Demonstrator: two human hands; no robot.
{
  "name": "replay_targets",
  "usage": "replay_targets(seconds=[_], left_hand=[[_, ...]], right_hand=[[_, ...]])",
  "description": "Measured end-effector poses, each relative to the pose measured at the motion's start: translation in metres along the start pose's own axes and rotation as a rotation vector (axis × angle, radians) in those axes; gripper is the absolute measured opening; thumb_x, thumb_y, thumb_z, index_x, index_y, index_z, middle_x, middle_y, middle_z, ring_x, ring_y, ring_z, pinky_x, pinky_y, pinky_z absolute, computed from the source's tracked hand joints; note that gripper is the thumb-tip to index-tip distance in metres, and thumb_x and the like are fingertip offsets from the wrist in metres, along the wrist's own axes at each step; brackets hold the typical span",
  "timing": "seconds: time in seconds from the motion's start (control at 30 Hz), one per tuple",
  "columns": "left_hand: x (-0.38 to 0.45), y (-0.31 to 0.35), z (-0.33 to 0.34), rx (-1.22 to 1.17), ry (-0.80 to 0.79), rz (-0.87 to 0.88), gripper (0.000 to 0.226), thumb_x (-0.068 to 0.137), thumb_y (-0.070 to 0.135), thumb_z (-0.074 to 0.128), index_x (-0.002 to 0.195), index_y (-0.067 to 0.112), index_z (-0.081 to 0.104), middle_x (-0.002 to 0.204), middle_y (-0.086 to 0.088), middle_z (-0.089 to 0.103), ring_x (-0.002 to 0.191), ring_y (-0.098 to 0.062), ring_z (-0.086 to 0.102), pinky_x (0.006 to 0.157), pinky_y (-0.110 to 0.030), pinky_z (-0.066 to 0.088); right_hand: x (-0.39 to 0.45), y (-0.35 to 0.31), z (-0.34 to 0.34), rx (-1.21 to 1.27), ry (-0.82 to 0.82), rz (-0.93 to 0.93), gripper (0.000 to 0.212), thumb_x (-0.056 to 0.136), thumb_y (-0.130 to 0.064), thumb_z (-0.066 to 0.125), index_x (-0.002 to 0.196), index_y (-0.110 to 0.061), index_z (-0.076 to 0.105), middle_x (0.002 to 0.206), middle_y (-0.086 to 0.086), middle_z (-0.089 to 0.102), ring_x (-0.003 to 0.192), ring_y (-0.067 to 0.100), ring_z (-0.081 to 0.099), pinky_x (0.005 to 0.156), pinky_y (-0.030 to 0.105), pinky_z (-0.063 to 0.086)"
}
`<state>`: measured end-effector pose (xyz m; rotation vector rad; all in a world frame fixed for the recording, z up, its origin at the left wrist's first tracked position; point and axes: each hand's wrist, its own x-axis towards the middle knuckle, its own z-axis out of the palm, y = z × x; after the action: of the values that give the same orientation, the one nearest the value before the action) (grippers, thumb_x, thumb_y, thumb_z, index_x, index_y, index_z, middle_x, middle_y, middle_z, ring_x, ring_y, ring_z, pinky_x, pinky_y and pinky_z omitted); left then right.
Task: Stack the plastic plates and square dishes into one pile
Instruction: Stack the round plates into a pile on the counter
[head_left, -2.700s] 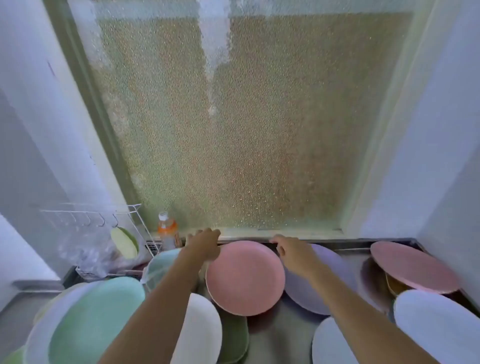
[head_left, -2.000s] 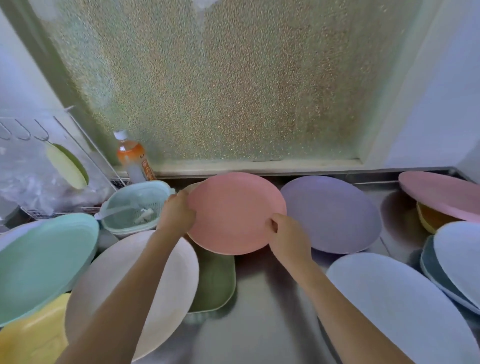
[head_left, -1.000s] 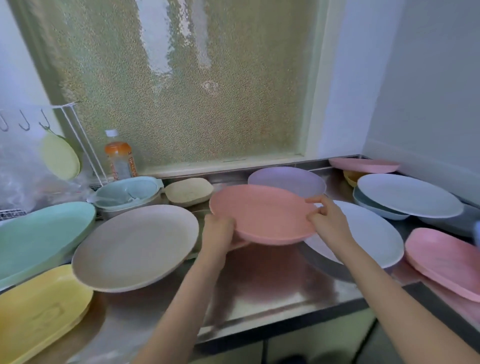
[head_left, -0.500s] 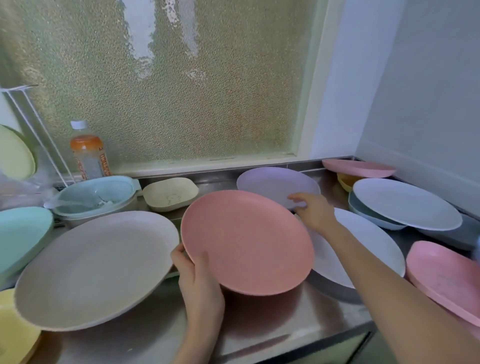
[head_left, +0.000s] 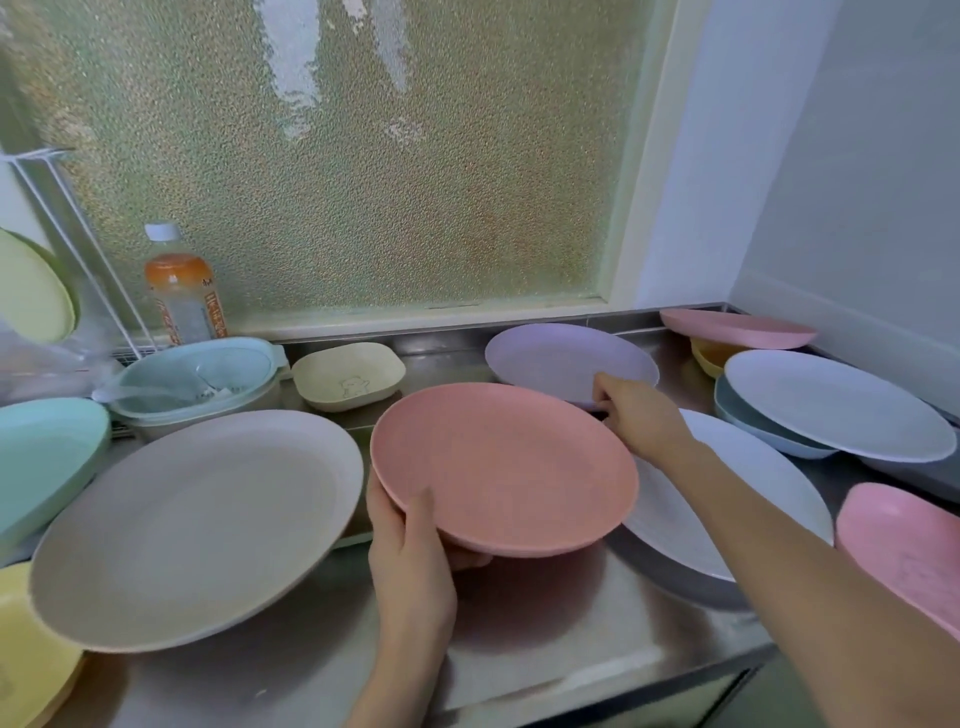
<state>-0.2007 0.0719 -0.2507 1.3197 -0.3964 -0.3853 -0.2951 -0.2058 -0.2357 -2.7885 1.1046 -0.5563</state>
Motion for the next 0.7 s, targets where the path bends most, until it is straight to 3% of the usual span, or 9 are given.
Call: replay_targets(seconds=[0.07, 0.13, 0.27, 0.43, 0.57, 0.7], left_hand=[[0.0, -0.001, 0.0, 0.001, -0.014, -0.004, 0.057, 0.083, 0.038, 0.044, 0.139, 0.042, 0.033, 0.106, 0.021, 0.057, 0.06, -0.004, 0.068, 0.049, -0.031, 0.056], [0.001, -0.003, 0.0, 0.013, -0.022, -0.011, 0.057, 0.085, 0.041, 0.045, 0.14, 0.044, 0.03, 0.093, 0.024, 0.063, 0.053, -0.012, 0.068, 0.05, -0.034, 0.057], [0.0, -0.006, 0.003, 0.082, -0.099, 0.007, 0.058, 0.093, 0.04, 0.043, 0.145, 0.043, 0.016, 0.069, 0.006, 0.072, 0.05, -0.028, 0.068, 0.053, -0.035, 0.057], [0.002, -0.006, 0.008, -0.076, -0.172, -0.081, 0.07, 0.089, 0.031, 0.057, 0.146, 0.041, 0.018, 0.111, 0.002, 0.063, 0.078, -0.019, 0.073, 0.06, -0.03, 0.058], [0.003, -0.005, 0.008, -0.192, -0.224, -0.141, 0.069, 0.089, 0.024, 0.058, 0.143, 0.046, 0.021, 0.108, 0.005, 0.063, 0.082, -0.023, 0.073, 0.062, -0.028, 0.058], [0.005, -0.003, 0.008, -0.251, -0.305, -0.169, 0.064, 0.092, 0.029, 0.054, 0.141, 0.051, 0.02, 0.117, 0.011, 0.057, 0.085, -0.026, 0.072, 0.065, -0.028, 0.058]], right_hand=[[-0.002, 0.01, 0.0, 0.118, 0.079, 0.085, 0.01, 0.087, -0.014, 0.039, 0.078, -0.018, 0.041, 0.067, 0.001, 0.051, 0.063, 0.019, 0.042, 0.054, 0.03, 0.033], [-0.001, 0.015, -0.003, 0.262, 0.19, 0.142, 0.013, 0.091, -0.007, 0.037, 0.082, -0.014, 0.044, 0.073, 0.007, 0.053, 0.066, 0.021, 0.046, 0.055, 0.027, 0.034], [0.002, 0.009, -0.013, 0.393, 0.239, 0.165, 0.016, 0.094, -0.003, 0.036, 0.084, -0.009, 0.047, 0.078, 0.01, 0.056, 0.072, 0.024, 0.052, 0.058, 0.025, 0.037], [-0.013, -0.017, -0.03, 0.517, 0.389, 0.136, 0.012, 0.093, -0.001, 0.044, 0.087, -0.009, 0.051, 0.079, 0.01, 0.062, 0.071, 0.023, 0.059, 0.063, 0.027, 0.041], [-0.053, -0.044, -0.038, 0.565, 0.458, 0.008, 0.014, 0.09, 0.002, 0.047, 0.085, -0.01, 0.05, 0.077, 0.005, 0.061, 0.072, 0.01, 0.059, 0.063, 0.008, 0.038], [-0.095, -0.064, -0.039, 0.528, 0.363, -0.119, 0.02, 0.089, 0.002, 0.047, 0.085, -0.017, 0.05, 0.076, 0.0, 0.06, 0.072, 0.007, 0.056, 0.068, 0.011, 0.039]])
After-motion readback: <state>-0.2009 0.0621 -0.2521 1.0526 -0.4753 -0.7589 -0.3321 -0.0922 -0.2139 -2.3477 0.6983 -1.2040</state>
